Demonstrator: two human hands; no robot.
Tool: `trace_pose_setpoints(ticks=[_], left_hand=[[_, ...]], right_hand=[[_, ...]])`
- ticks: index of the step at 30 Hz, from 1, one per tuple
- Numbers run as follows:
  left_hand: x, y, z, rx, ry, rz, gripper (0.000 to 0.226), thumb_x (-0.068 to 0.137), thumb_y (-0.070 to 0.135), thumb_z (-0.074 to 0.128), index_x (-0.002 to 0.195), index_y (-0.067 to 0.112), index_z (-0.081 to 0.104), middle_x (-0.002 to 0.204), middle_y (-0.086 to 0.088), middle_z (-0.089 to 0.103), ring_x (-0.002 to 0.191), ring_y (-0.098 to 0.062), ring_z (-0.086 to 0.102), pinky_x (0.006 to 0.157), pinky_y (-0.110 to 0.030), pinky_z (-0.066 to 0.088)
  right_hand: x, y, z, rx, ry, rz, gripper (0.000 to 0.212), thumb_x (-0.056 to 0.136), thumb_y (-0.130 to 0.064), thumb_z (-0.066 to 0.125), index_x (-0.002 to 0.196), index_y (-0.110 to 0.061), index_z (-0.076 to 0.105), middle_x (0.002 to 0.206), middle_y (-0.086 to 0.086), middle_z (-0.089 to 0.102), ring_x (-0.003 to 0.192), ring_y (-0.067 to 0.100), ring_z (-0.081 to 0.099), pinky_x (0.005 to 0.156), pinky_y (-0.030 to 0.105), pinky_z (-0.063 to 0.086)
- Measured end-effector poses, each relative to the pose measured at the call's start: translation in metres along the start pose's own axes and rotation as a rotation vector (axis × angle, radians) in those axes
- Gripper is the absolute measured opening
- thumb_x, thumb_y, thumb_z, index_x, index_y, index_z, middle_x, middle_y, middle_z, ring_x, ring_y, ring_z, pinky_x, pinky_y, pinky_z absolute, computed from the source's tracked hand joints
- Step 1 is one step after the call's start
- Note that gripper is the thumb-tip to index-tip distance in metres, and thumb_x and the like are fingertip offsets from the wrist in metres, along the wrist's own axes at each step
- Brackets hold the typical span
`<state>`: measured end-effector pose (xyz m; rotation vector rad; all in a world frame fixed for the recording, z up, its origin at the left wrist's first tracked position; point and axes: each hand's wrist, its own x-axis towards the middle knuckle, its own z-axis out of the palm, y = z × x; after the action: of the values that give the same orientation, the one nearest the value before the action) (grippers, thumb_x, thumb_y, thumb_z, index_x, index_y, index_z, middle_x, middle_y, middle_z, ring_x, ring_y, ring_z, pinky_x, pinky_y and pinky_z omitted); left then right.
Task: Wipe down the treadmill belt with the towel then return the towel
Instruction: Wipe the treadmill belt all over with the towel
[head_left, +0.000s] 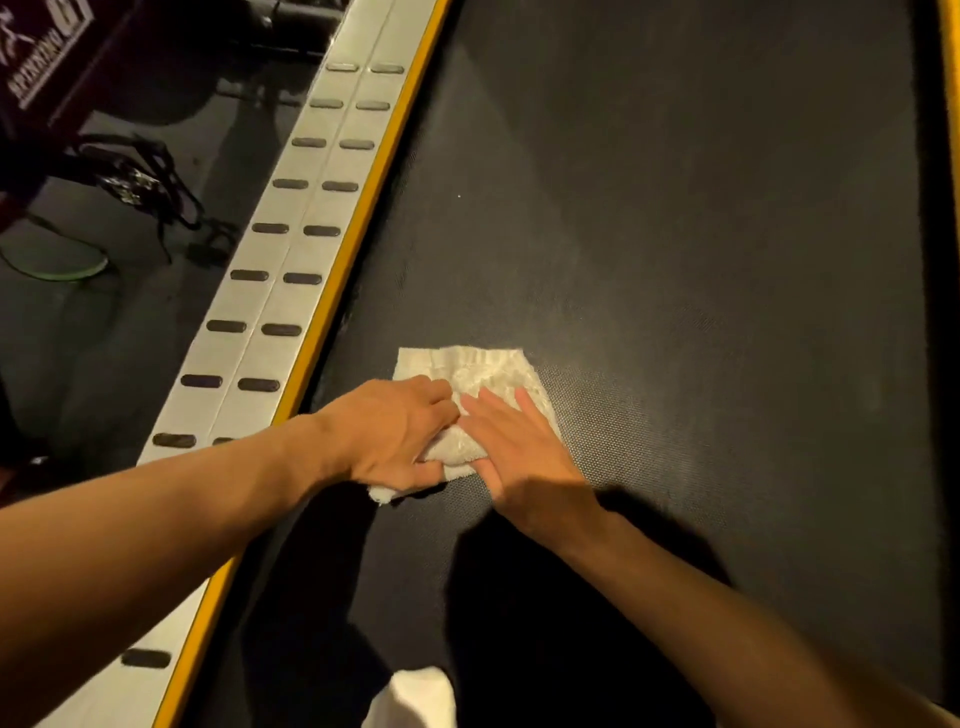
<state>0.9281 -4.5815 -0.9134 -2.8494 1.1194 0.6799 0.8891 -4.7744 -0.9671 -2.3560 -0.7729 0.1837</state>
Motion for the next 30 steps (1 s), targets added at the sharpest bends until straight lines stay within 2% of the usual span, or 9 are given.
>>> trace_pose_setpoints(ticks=[2, 4, 9, 13, 16, 19, 22, 25, 30], left_hand=[[-0.008, 0.0, 0.005, -0.008, -0.017, 0.014, 0.063, 0.074, 0.063, 0.026, 0.11, 0.018, 0.052, 0.102, 0.001, 0.048, 0.088, -0.016, 0.048, 0.068, -0.033, 0.048], [-0.007, -0.01, 0.003, -0.037, -0.027, -0.025, 0.065, 0.073, 0.064, 0.025, 0.11, 0.018, 0.051, 0.1, 0.002, 0.045, 0.085, -0.013, 0.044, 0.069, -0.033, 0.048], [-0.007, -0.034, 0.0, -0.043, 0.034, -0.202, 0.048, 0.086, 0.051, 0.049, 0.118, 0.014, 0.051, 0.11, -0.005, 0.049, 0.095, -0.019, 0.05, 0.081, -0.032, 0.048], [-0.035, -0.008, 0.017, -0.082, 0.087, -0.175, 0.046, 0.084, 0.052, 0.044, 0.112, 0.016, 0.053, 0.102, -0.002, 0.048, 0.082, -0.012, 0.039, 0.071, -0.034, 0.051], [-0.054, 0.005, 0.025, -0.119, 0.056, -0.161, 0.049, 0.082, 0.053, 0.038, 0.109, 0.016, 0.055, 0.1, -0.003, 0.05, 0.083, -0.015, 0.045, 0.068, -0.034, 0.051], [-0.055, -0.008, 0.023, -0.111, 0.041, -0.233, 0.056, 0.08, 0.055, 0.03, 0.109, 0.015, 0.055, 0.102, -0.003, 0.05, 0.085, -0.016, 0.049, 0.072, -0.036, 0.052], [-0.052, -0.023, 0.016, -0.064, 0.074, -0.324, 0.046, 0.085, 0.051, 0.04, 0.11, 0.015, 0.054, 0.102, -0.003, 0.05, 0.088, -0.016, 0.049, 0.08, -0.03, 0.048], [-0.059, -0.017, 0.016, -0.061, 0.103, -0.359, 0.041, 0.087, 0.05, 0.047, 0.109, 0.016, 0.053, 0.102, -0.003, 0.052, 0.088, -0.016, 0.049, 0.075, -0.024, 0.04], [-0.077, 0.0, 0.034, -0.163, 0.047, -0.309, 0.055, 0.081, 0.06, 0.032, 0.11, 0.019, 0.053, 0.102, 0.0, 0.054, 0.08, -0.01, 0.045, 0.068, -0.023, 0.043]], right_hand=[[-0.004, -0.003, 0.006, -0.015, 0.015, -0.03, 0.04, 0.087, -0.023, 0.044, 0.118, -0.006, 0.062, 0.131, 0.01, 0.059, 0.128, 0.028, 0.049, 0.116, 0.044, 0.023], [0.01, -0.002, 0.006, -0.022, -0.01, -0.054, 0.042, 0.087, -0.021, 0.044, 0.122, -0.005, 0.059, 0.135, 0.012, 0.055, 0.131, 0.03, 0.046, 0.117, 0.042, 0.017], [0.055, -0.004, 0.005, 0.007, -0.056, -0.018, 0.047, 0.093, -0.011, 0.053, 0.139, -0.01, 0.044, 0.148, 0.008, 0.04, 0.142, 0.025, 0.026, 0.118, 0.036, -0.001], [0.023, -0.017, 0.016, 0.043, -0.007, -0.055, 0.042, 0.09, -0.019, 0.047, 0.13, -0.008, 0.054, 0.14, 0.009, 0.051, 0.136, 0.027, 0.039, 0.117, 0.045, 0.016], [0.007, -0.021, 0.028, -0.009, -0.002, -0.132, 0.039, 0.087, -0.015, 0.057, 0.125, -0.008, 0.057, 0.137, 0.008, 0.054, 0.133, 0.025, 0.044, 0.115, 0.048, 0.024], [0.031, -0.019, 0.024, -0.021, -0.092, -0.139, 0.043, 0.09, -0.013, 0.058, 0.132, -0.008, 0.052, 0.145, 0.008, 0.045, 0.14, 0.024, 0.033, 0.119, 0.039, 0.006], [0.061, -0.024, 0.02, -0.046, -0.106, -0.134, 0.042, 0.095, -0.013, 0.053, 0.137, -0.01, 0.046, 0.151, 0.007, 0.035, 0.144, 0.023, 0.021, 0.118, 0.034, -0.005], [0.055, -0.032, 0.024, -0.038, -0.079, -0.12, 0.045, 0.094, -0.01, 0.052, 0.138, -0.01, 0.043, 0.154, 0.006, 0.03, 0.146, 0.022, 0.016, 0.117, 0.032, -0.009], [0.032, -0.028, 0.028, 0.004, -0.138, -0.16, 0.047, 0.09, -0.013, 0.056, 0.136, -0.012, 0.049, 0.151, 0.002, 0.036, 0.144, 0.019, 0.022, 0.118, 0.032, -0.004]])
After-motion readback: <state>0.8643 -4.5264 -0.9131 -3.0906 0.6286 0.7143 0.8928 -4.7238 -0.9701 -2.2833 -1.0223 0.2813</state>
